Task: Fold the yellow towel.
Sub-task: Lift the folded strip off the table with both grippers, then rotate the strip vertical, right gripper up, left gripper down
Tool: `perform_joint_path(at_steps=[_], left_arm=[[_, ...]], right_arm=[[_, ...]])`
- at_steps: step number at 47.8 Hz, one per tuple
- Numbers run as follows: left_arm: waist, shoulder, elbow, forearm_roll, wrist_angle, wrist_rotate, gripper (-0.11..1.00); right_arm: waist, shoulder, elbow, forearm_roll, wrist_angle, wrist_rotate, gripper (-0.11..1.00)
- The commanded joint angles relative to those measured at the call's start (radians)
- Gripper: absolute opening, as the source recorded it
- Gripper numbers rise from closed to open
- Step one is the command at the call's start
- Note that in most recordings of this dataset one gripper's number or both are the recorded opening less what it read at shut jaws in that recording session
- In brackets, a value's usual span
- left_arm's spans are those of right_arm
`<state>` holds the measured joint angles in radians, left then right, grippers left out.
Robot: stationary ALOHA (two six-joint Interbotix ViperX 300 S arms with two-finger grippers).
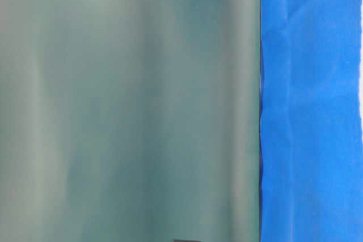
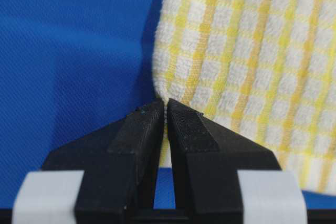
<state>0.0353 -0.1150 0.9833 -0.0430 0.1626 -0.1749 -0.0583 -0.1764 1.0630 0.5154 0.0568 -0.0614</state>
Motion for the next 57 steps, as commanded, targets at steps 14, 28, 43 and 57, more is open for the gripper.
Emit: perform_joint_path(at_steps=[14, 28, 43, 57], left_arm=[[-0.008, -0.153, -0.115, 0.003, 0.129, 0.006, 0.02], [-0.037, -0.284, -0.117, 0.006, 0.138, 0.006, 0.02], [-0.054, -0.308, -0.103, 0.005, 0.11, 0.005, 0.02], [-0.196, -0.258, -0.117, 0.006, -0.092, 0.006, 0.02]], right_arm=[[-0.023, -0.275, -0.021, -0.034, 0.083, -0.003, 0.02], [-0.029, -0.405, -0.049, -0.071, 0.127, -0.003, 0.02], [-0.043, -0.354, -0.066, -0.083, 0.08, -0.003, 0.02], [-0.23, -0.19, -0.106, -0.106, -0.037, -0.014, 0.02]])
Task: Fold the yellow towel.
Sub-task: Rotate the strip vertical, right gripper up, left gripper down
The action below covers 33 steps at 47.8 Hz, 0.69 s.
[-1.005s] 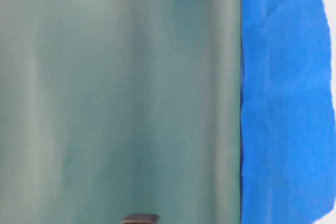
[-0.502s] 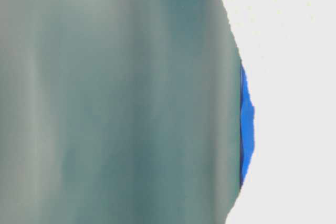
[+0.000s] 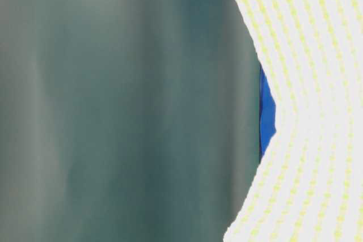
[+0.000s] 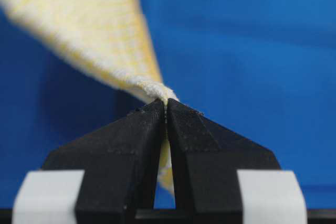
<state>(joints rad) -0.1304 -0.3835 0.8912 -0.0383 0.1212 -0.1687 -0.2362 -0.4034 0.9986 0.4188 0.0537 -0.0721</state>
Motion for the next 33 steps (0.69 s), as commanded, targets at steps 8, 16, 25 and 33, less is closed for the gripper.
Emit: perform_joint_path(at_steps=[8, 16, 25, 33], left_arm=[[-0.092, 0.089, -0.071, 0.002, -0.123, 0.002, 0.02], [-0.11, 0.187, -0.141, 0.002, -0.16, 0.002, 0.02], [-0.112, 0.295, -0.241, 0.002, -0.216, 0.043, 0.02], [-0.121, 0.394, -0.364, 0.002, -0.216, 0.109, 0.02]], right_arm=[[-0.144, 0.141, -0.129, -0.061, -0.046, -0.003, 0.02], [-0.195, 0.216, -0.218, -0.103, -0.046, -0.003, 0.02], [-0.23, 0.276, -0.295, -0.14, -0.049, -0.003, 0.02], [-0.256, 0.301, -0.331, -0.164, -0.051, -0.005, 0.02]])
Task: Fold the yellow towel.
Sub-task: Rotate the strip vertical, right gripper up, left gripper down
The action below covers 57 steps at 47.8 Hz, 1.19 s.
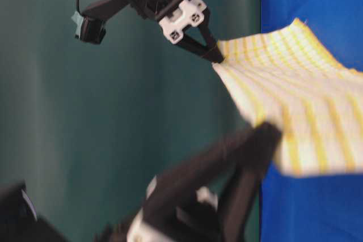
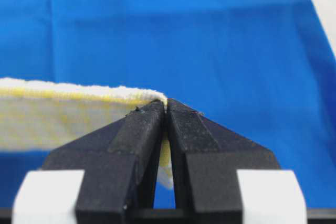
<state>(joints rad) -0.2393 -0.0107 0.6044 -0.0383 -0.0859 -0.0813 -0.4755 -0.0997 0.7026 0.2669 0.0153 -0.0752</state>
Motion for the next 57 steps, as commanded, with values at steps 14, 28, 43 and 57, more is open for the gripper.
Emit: perform_joint_path(at_steps=[14, 28, 43, 57], left_arm=[[-0.025, 0.143, -0.236, 0.002, 0.008, 0.094, 0.02], [-0.031, 0.183, -0.302, 0.002, 0.015, 0.109, 0.02], [-0.015, 0.275, -0.396, 0.002, -0.031, 0.161, 0.02], [0.005, 0.331, -0.457, 0.002, -0.051, 0.224, 0.02]], right_arm=[[-0.038, 0.014, -0.061, -0.029, -0.015, -0.002, 0.02], [-0.044, -0.005, -0.043, -0.029, -0.015, -0.002, 0.02], [-0.074, -0.123, 0.069, -0.029, -0.015, 0.002, 0.02], [-0.081, -0.158, 0.098, -0.029, -0.006, 0.002, 0.02]])
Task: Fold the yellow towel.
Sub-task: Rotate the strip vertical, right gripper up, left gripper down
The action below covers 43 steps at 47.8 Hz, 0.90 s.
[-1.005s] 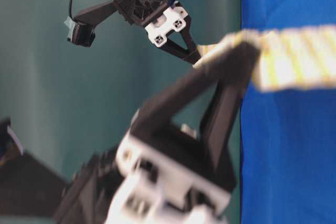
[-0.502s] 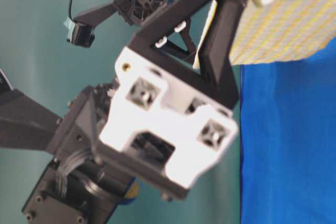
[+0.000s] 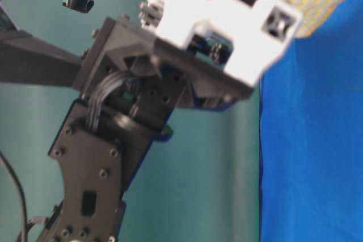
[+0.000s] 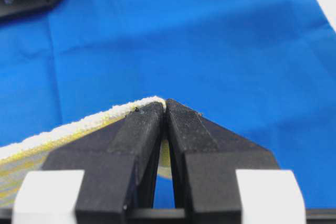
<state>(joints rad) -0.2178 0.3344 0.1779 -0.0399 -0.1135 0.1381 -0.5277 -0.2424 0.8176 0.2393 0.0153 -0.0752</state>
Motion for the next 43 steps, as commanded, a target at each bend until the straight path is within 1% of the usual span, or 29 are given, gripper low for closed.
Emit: perform_joint_path(at_steps=[1, 8, 11, 18, 24, 32, 37, 43], left_arm=[[-0.015, -0.012, -0.028, 0.003, -0.028, 0.005, 0.02], [-0.014, -0.018, 0.021, -0.003, -0.044, 0.002, 0.02], [-0.014, -0.032, 0.055, -0.005, -0.052, -0.011, 0.02], [-0.018, -0.077, 0.169, -0.021, -0.112, -0.021, 0.02], [-0.025, -0.115, 0.265, -0.025, -0.167, -0.061, 0.02], [-0.031, -0.164, 0.387, -0.025, -0.218, -0.138, 0.02], [-0.032, -0.184, 0.436, -0.025, -0.232, -0.172, 0.02], [-0.032, -0.204, 0.479, -0.025, -0.233, -0.183, 0.02]], right_arm=[[-0.029, -0.012, -0.018, -0.002, -0.006, 0.002, 0.02], [-0.018, 0.041, -0.054, -0.002, -0.003, 0.002, 0.02], [-0.009, 0.075, -0.077, -0.002, -0.003, 0.002, 0.02], [0.023, 0.164, -0.144, -0.002, -0.003, 0.0, 0.02], [0.051, 0.239, -0.209, -0.003, -0.003, -0.002, 0.02], [0.078, 0.318, -0.285, -0.002, 0.006, -0.002, 0.02], [0.094, 0.357, -0.325, -0.002, 0.011, -0.002, 0.02], [0.107, 0.399, -0.359, -0.003, 0.011, -0.002, 0.02]])
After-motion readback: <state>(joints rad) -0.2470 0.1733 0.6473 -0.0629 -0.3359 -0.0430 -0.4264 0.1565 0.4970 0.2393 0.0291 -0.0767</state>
